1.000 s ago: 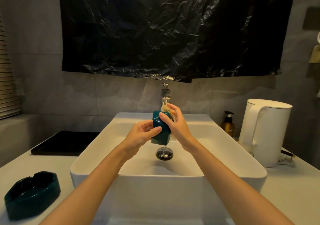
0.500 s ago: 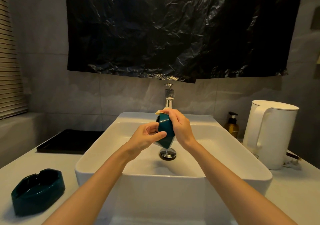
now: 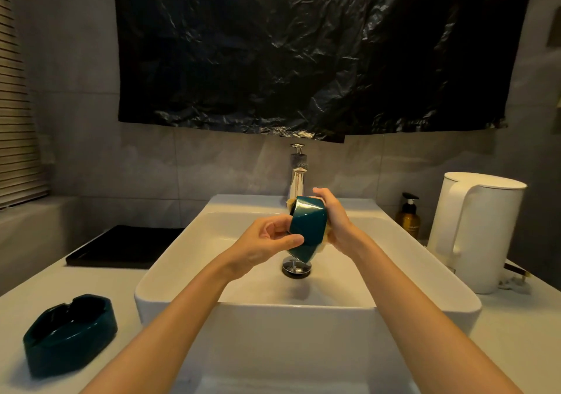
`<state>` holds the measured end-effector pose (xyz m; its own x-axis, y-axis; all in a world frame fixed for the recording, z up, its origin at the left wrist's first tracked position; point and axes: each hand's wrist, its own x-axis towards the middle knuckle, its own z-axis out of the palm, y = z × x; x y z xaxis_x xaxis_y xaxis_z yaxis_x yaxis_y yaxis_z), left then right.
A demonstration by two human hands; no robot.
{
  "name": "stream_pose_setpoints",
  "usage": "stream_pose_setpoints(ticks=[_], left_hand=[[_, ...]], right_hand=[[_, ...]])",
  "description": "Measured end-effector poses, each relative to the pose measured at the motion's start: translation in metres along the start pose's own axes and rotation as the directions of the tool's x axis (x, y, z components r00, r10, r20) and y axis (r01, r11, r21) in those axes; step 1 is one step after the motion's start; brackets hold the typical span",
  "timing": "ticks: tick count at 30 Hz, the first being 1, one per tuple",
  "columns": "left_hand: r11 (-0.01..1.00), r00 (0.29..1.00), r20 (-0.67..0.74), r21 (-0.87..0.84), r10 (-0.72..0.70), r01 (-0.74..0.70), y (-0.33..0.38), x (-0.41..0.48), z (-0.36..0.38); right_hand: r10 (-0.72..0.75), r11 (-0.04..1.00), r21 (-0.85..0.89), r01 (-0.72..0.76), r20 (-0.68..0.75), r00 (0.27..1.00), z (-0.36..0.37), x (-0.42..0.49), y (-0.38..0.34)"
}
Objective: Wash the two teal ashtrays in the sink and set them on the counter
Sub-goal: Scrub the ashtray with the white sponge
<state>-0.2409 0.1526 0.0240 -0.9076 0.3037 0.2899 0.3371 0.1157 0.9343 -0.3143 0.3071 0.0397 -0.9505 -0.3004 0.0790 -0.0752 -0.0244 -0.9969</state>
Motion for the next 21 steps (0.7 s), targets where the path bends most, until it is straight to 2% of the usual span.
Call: stream_pose_setpoints(ticks=[6, 10, 12, 14, 17, 21], left_hand=[[0.998, 0.998, -0.063, 0.068, 0.021, -0.017, 0.001, -0.001, 0.0], [0.992, 0.998, -0.062, 0.127, 0.033, -0.025, -0.001, -0.003, -0.001], [0.99, 0.998, -0.063, 0.142, 0.022, -0.013, -0.001, -0.003, -0.002], [0.993, 0.999, -0.053, 0.117, 0.002, 0.004, 0.0, -0.001, -0.002], [1.0, 0.998, -0.058, -0.004, -0.015, 0.015, 0.002, 0.003, -0.002], [0.998, 0.993, -0.12, -0.059, 0.01, -0.017, 0.005, 0.008, -0.004]], right_hand=[[0.198, 0.977, 0.024, -0.212, 0.276, 0.941, -0.005, -0.011, -0.004], [0.193, 0.979, 0.011, -0.204, 0.284, 0.939, -0.005, -0.011, 0.001], [0.14, 0.987, 0.043, -0.155, 0.246, 0.959, -0.001, -0.01, 0.003], [0.03, 0.998, 0.046, -0.039, 0.17, 0.985, 0.003, -0.006, 0.006], [-0.155, 0.983, -0.089, 0.163, 0.083, 0.984, 0.009, -0.004, 0.01], [-0.281, 0.938, -0.184, 0.293, 0.086, 0.956, 0.012, -0.005, 0.012]])
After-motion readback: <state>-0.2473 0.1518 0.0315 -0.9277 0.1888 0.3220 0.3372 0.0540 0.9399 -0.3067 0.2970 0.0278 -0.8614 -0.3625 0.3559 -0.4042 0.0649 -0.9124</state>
